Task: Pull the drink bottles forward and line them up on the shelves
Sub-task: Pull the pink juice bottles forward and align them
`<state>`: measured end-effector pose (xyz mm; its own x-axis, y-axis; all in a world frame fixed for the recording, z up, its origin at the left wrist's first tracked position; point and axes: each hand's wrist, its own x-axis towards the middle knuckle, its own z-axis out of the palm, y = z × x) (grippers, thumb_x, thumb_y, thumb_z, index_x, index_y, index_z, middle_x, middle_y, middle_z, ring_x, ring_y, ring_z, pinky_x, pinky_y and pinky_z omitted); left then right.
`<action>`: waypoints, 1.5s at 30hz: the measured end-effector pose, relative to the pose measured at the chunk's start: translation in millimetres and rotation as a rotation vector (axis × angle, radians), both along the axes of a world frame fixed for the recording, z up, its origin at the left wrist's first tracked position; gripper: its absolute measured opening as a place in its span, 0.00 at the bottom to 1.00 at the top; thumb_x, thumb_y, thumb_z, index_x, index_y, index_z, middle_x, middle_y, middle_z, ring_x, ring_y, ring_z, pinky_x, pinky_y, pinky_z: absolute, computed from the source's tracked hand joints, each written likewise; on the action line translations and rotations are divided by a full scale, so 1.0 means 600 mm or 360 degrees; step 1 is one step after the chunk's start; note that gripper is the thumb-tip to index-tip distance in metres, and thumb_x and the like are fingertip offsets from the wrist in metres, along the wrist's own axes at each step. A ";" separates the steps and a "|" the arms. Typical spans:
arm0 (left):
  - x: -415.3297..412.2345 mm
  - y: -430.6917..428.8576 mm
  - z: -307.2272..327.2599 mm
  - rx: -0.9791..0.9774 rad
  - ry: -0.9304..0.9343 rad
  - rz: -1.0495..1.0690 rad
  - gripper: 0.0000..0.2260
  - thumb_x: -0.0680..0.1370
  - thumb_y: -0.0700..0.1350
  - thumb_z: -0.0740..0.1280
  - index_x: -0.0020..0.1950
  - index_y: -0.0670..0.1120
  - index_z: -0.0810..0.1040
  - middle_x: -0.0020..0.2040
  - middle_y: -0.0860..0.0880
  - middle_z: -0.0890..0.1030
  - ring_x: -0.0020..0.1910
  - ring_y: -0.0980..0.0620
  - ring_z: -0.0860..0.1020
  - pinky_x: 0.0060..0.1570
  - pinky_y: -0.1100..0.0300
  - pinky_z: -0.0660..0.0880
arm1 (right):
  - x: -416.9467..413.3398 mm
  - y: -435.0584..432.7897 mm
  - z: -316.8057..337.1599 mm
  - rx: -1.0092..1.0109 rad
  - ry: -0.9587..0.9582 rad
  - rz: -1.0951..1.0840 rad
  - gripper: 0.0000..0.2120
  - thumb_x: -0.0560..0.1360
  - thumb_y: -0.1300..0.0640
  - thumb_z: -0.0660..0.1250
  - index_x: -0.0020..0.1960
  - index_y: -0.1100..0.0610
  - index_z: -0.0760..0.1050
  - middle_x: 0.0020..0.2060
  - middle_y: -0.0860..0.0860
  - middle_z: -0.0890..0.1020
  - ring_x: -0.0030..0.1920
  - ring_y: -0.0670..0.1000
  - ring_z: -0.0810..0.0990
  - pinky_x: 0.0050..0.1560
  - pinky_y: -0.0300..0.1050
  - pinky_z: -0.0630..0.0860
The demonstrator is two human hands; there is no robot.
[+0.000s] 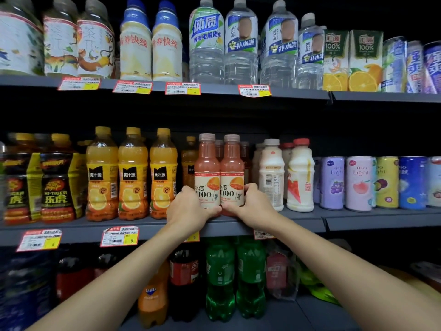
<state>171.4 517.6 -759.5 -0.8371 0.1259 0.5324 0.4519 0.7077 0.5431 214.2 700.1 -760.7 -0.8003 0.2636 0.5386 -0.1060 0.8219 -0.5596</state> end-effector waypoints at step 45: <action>-0.040 -0.039 0.002 -0.0439 0.0285 -0.0366 0.35 0.68 0.68 0.74 0.67 0.52 0.67 0.61 0.54 0.80 0.56 0.53 0.79 0.50 0.55 0.81 | 0.009 0.055 0.009 0.0301 -0.0097 0.0255 0.36 0.64 0.33 0.78 0.65 0.49 0.74 0.60 0.44 0.82 0.56 0.43 0.80 0.57 0.41 0.78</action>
<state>147.4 494.2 -758.3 -0.6673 0.4579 0.5874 0.6859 0.6852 0.2451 219.8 733.1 -755.6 -0.8563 0.0298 0.5156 -0.2142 0.8879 -0.4071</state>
